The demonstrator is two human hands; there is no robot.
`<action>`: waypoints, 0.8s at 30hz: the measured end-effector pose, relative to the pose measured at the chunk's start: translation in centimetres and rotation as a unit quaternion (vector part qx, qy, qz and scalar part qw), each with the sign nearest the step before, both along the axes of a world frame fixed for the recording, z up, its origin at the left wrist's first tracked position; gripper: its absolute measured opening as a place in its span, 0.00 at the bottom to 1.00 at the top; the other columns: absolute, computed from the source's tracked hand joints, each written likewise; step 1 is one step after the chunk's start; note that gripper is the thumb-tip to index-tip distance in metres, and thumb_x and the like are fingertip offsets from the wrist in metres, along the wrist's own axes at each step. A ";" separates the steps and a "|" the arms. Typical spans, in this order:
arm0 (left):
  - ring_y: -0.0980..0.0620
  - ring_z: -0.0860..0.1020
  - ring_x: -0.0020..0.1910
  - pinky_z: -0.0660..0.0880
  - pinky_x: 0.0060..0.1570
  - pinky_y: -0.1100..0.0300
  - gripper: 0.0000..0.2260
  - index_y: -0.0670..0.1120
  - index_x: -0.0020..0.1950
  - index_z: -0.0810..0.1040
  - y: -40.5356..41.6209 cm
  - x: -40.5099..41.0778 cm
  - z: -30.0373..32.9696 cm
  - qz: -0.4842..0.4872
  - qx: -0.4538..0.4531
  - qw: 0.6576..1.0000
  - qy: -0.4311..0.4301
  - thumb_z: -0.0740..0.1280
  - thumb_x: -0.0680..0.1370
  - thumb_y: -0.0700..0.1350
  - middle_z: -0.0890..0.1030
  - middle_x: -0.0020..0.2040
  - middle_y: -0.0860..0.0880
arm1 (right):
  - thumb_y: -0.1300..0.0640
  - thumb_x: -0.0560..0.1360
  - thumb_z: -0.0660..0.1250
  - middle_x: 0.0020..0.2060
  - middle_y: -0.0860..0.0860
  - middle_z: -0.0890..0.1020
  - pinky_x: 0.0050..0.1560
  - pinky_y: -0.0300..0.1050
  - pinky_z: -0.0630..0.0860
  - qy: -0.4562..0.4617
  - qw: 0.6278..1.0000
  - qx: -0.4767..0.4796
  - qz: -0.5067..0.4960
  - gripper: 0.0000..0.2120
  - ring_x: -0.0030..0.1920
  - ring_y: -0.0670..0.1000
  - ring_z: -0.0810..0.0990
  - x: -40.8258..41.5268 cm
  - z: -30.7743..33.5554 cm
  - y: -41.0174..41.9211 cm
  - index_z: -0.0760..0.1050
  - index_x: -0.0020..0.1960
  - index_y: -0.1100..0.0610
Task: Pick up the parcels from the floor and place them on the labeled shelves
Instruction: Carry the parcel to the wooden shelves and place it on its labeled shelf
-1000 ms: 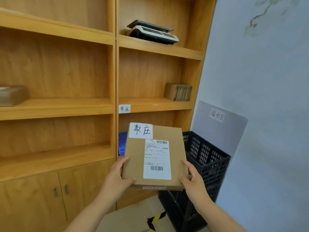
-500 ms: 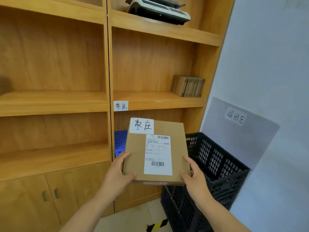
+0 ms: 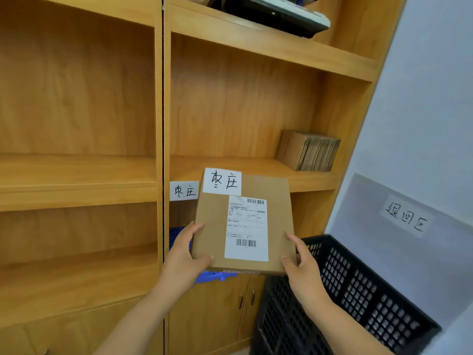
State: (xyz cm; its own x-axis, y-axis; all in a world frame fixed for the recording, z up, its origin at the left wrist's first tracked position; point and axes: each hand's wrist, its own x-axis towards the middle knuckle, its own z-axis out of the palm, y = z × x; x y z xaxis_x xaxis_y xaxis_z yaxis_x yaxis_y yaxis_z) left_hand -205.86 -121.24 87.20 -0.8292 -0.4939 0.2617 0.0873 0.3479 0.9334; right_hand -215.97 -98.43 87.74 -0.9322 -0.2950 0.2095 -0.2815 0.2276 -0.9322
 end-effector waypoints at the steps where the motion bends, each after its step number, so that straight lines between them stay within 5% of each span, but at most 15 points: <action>1: 0.55 0.64 0.68 0.68 0.66 0.54 0.33 0.59 0.68 0.65 -0.5 -0.7 0.3 0.000 -0.010 1.000 0.002 0.72 0.68 0.37 0.62 0.73 0.56 | 0.65 0.78 0.60 0.68 0.45 0.69 0.70 0.53 0.68 0.004 1.000 0.001 -0.001 0.25 0.68 0.47 0.68 -0.9 0.2 -0.6 0.64 0.71 0.47; 5: 0.59 0.62 0.66 0.64 0.65 0.60 0.33 0.57 0.69 0.64 -2.5 -3.6 1.8 -0.001 -0.045 0.999 0.014 0.72 0.69 0.37 0.61 0.73 0.56 | 0.65 0.77 0.60 0.68 0.45 0.69 0.71 0.54 0.66 0.018 1.000 -0.007 0.006 0.25 0.69 0.47 0.67 -4.5 1.2 -3.0 0.64 0.70 0.46; 14: 0.54 0.61 0.72 0.64 0.71 0.48 0.33 0.58 0.71 0.62 -6.5 -9.1 4.1 0.056 -0.071 0.996 0.010 0.72 0.71 0.42 0.60 0.75 0.55 | 0.62 0.77 0.61 0.67 0.46 0.69 0.71 0.54 0.66 0.076 0.996 -0.024 0.050 0.22 0.68 0.47 0.67 -12.6 3.5 -8.6 0.66 0.66 0.42; 18: 0.60 0.56 0.72 0.61 0.70 0.60 0.33 0.56 0.72 0.62 -7.3 -11.5 5.6 0.081 -0.093 0.992 0.026 0.71 0.72 0.40 0.55 0.75 0.58 | 0.58 0.77 0.63 0.69 0.48 0.67 0.72 0.56 0.63 0.105 0.991 -0.021 0.080 0.19 0.71 0.49 0.63 -16.1 5.1 -10.7 0.68 0.63 0.40; 21: 0.63 0.57 0.70 0.64 0.59 0.75 0.28 0.55 0.69 0.67 -8.0 -13.3 6.4 0.095 -0.101 0.990 0.035 0.71 0.72 0.40 0.55 0.74 0.62 | 0.57 0.76 0.64 0.71 0.49 0.65 0.73 0.55 0.61 0.121 0.988 -0.023 0.098 0.19 0.72 0.49 0.61 -18.8 6.1 -12.2 0.69 0.62 0.39; 24: 0.60 0.59 0.72 0.66 0.69 0.59 0.21 0.59 0.63 0.74 -8.7 -15.4 6.9 0.115 -0.126 0.985 0.026 0.70 0.72 0.43 0.58 0.72 0.65 | 0.56 0.76 0.65 0.73 0.49 0.62 0.71 0.45 0.57 0.131 0.984 -0.014 0.120 0.17 0.71 0.43 0.58 -21.2 6.8 -13.4 0.71 0.63 0.43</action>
